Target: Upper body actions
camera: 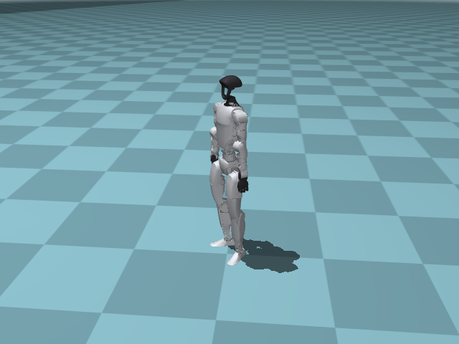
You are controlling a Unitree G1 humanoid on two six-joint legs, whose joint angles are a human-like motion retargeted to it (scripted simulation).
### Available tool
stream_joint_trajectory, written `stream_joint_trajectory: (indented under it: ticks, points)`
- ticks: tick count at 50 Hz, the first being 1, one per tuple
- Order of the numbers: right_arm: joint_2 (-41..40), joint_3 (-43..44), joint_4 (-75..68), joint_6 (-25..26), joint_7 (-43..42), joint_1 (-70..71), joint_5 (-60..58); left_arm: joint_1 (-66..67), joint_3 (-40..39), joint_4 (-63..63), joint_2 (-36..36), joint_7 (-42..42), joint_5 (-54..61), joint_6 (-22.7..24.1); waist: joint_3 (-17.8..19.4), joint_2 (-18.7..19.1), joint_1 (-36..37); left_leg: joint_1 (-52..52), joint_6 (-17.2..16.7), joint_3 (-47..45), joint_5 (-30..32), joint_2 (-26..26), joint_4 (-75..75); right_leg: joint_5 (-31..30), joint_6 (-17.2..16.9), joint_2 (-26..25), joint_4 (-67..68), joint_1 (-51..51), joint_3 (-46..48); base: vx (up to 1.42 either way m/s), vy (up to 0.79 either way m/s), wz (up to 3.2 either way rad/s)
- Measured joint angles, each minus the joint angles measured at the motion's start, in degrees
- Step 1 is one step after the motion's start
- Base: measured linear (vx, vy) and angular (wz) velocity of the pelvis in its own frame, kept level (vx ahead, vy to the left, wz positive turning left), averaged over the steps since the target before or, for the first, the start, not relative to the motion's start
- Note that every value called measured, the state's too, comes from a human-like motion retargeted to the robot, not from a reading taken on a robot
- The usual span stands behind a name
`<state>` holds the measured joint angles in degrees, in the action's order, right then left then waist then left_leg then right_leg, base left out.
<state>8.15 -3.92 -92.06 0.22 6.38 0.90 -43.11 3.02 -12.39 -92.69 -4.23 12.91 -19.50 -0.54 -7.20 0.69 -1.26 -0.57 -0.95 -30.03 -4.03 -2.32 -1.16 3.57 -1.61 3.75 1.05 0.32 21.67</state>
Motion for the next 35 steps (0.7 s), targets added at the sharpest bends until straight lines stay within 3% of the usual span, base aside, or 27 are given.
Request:
stream_joint_trajectory:
  ticks: [35]
  points:
    - [0.31, -0.47, -0.51, 0.01, 0.36, -0.06, -0.51, 0.14, -0.03, -0.04, 0.06, -0.12, -0.21, 0.10, 0.08, -0.34, 0.22, -0.04, 0.20, 0.68, -0.02, 0.49, 0.04, 0.21, -0.16, 0.40, 0.00, 0.41, 0.56, 0.00, 0.00, 0.00]
